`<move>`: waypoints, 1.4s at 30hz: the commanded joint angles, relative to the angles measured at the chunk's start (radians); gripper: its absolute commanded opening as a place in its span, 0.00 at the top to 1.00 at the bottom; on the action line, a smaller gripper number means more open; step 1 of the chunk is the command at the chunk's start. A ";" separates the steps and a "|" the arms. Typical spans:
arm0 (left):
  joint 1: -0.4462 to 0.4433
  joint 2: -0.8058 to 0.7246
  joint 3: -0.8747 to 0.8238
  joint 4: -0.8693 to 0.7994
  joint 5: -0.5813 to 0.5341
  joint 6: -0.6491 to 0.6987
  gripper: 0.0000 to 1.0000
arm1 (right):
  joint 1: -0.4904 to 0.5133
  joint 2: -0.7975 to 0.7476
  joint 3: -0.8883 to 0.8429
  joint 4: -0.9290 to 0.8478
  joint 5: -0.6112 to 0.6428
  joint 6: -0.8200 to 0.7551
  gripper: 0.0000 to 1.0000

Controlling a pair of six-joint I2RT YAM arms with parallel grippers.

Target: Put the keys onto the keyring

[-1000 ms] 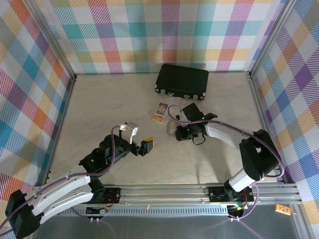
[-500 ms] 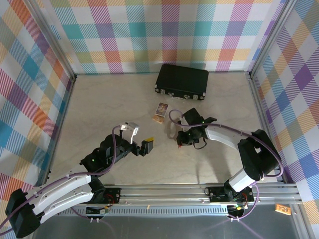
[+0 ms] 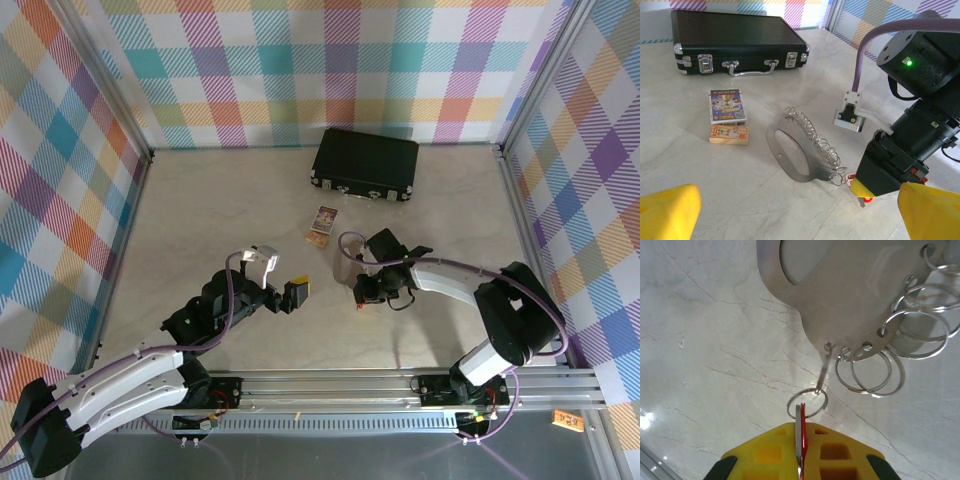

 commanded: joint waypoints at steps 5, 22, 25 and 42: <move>-0.002 0.016 -0.017 0.050 0.019 -0.012 0.00 | 0.015 -0.029 -0.054 0.041 -0.017 0.039 1.00; -0.002 0.049 -0.015 0.080 0.030 -0.016 0.00 | 0.039 -0.024 -0.112 0.075 -0.021 0.069 0.98; -0.004 0.049 -0.014 0.078 0.030 -0.014 0.00 | 0.041 -0.029 -0.116 0.078 -0.018 0.074 0.95; -0.003 0.048 0.008 0.041 0.029 -0.013 0.00 | 0.051 -0.081 -0.126 0.046 0.015 0.080 0.77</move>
